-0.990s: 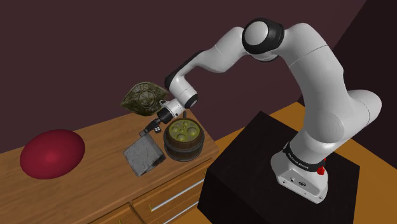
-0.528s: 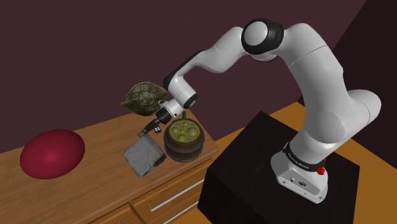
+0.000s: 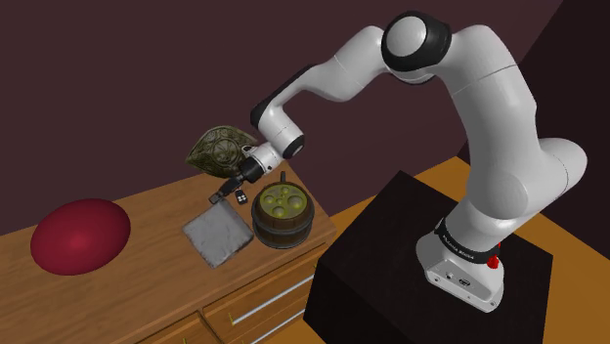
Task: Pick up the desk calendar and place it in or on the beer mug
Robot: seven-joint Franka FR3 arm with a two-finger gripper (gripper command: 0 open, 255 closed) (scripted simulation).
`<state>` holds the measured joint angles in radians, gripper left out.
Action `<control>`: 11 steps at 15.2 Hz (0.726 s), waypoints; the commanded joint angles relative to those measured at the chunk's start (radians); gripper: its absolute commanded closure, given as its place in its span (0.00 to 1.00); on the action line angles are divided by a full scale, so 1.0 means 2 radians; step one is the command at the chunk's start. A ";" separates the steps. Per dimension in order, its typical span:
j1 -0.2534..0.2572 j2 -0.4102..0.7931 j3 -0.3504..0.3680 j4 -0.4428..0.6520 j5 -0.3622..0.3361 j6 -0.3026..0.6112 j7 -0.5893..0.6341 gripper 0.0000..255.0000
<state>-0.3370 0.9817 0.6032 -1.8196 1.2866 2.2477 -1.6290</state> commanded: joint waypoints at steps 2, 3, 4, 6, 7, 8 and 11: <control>-0.005 -0.018 0.006 -0.012 0.003 -0.001 0.007 1.00; -0.007 -0.024 0.008 -0.015 0.004 -0.001 0.010 1.00; -0.008 -0.031 0.009 -0.019 0.005 -0.002 0.012 1.00; -0.012 -0.043 0.013 -0.026 0.007 -0.003 0.018 1.00; -0.009 -0.037 0.011 -0.022 0.006 -0.002 0.016 1.00; -0.009 -0.037 0.011 -0.022 0.006 -0.002 0.016 0.00; -0.002 0.008 -0.015 0.020 -0.031 -0.025 0.018 0.00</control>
<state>-0.3427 0.9735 0.5887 -1.8003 1.2465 2.2124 -1.5926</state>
